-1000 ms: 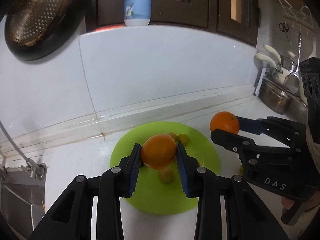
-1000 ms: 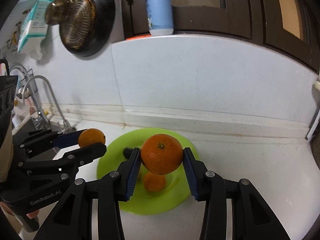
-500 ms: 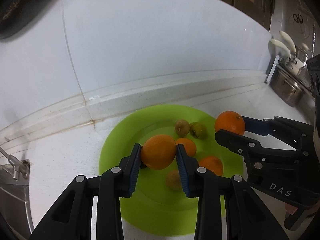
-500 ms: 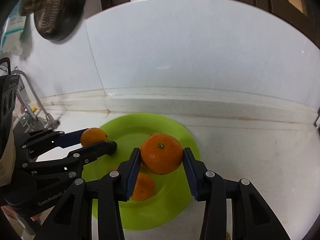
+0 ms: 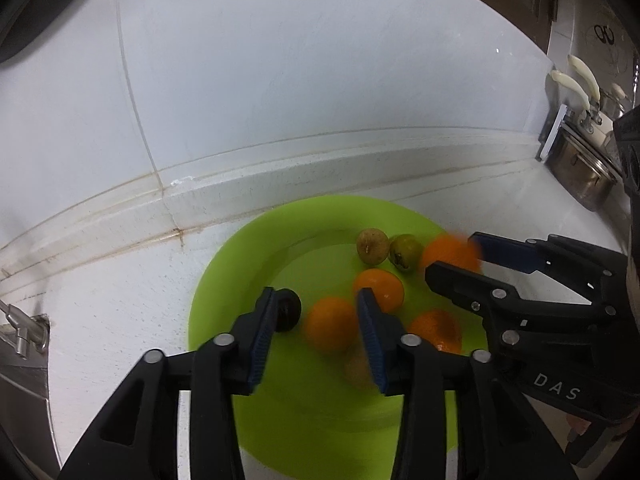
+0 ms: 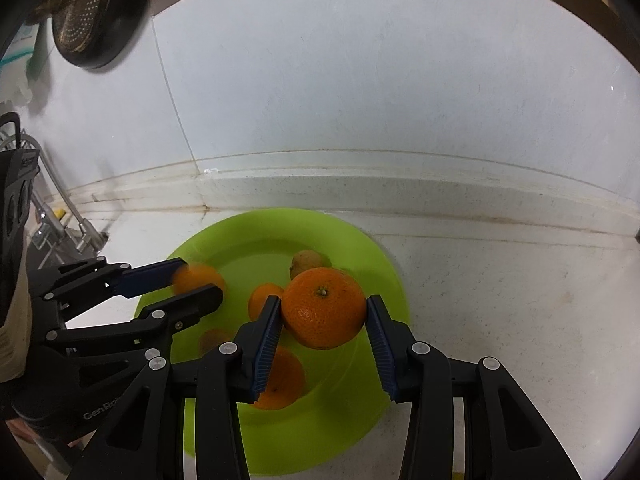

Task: Organize fruits
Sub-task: 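Open both tools to drop the tangerines onto the plate, then move both open tools away from the plate toward the last loose fruits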

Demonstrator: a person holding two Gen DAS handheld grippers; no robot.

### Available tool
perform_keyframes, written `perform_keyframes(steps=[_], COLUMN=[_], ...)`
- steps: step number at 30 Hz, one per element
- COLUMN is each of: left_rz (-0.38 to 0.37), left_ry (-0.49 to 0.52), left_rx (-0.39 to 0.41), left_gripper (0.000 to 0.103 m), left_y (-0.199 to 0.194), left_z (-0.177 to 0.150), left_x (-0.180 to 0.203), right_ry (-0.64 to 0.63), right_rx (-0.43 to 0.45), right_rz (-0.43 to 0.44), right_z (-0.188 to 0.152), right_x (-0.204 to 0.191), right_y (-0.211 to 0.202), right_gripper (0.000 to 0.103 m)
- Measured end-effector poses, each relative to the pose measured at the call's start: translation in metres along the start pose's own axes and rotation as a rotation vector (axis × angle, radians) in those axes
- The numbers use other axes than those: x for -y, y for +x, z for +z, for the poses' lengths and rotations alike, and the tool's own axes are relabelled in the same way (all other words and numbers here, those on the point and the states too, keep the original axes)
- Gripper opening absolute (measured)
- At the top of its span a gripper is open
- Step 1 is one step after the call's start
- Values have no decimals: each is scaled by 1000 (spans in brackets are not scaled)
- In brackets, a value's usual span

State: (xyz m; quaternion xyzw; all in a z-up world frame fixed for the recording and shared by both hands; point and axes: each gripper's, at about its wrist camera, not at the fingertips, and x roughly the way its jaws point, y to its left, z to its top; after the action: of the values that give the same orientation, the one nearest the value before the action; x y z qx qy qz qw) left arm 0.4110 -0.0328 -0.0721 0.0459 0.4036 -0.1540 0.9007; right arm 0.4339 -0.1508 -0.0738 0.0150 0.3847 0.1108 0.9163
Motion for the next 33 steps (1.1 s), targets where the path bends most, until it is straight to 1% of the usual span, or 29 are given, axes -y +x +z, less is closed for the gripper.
perform_keyframes(steps=[2, 3, 5, 7, 8, 9, 12, 16, 18, 21, 24, 29, 33], left_rz=[6, 9, 7, 13, 21, 23, 20, 14, 3, -17, -45, -76, -114], left_ry=[-8, -14, -23, -21, -19, -14, -2, 18, 34, 54, 68, 102, 145], left_rx=[10, 13, 23, 40, 48, 58, 94, 133, 151, 168, 181, 211, 226], left_gripper=[46, 47, 48, 53, 54, 55, 58, 60, 64, 65, 65, 69, 69], left_y=[-4, -7, -15, -25, -31, -38, -58, -85, -98, -115, -127, -145, -153], left_z=[1, 1, 1, 1, 0, 0, -1, -5, -8, -13, -15, -20, -24], left_x=[-2, -2, -3, -1, 1, 3, 10, 23, 32, 45, 57, 77, 94], right_ry=[14, 17, 15, 18, 22, 21, 10, -2, -2, 11, 24, 36, 57], right_rx=[8, 15, 23, 34, 22, 26, 43, 79, 96, 120, 147, 184, 196], right_rz=[-4, -10, -17, -21, -23, -27, -37, -56, -67, -82, -103, -144, -175], right_z=[1, 1, 1, -1, -2, -3, -9, -19, -22, -29, -36, -50, -64], right_x=[1, 2, 1, 1, 2, 1, -1, -2, -1, 4, 8, 13, 17], right_y=[-1, -3, -8, -17, -22, -27, -44, -75, -90, -112, -136, -171, -191], right_gripper=[53, 55, 55, 55, 55, 55, 55, 55, 55, 56, 60, 61, 61])
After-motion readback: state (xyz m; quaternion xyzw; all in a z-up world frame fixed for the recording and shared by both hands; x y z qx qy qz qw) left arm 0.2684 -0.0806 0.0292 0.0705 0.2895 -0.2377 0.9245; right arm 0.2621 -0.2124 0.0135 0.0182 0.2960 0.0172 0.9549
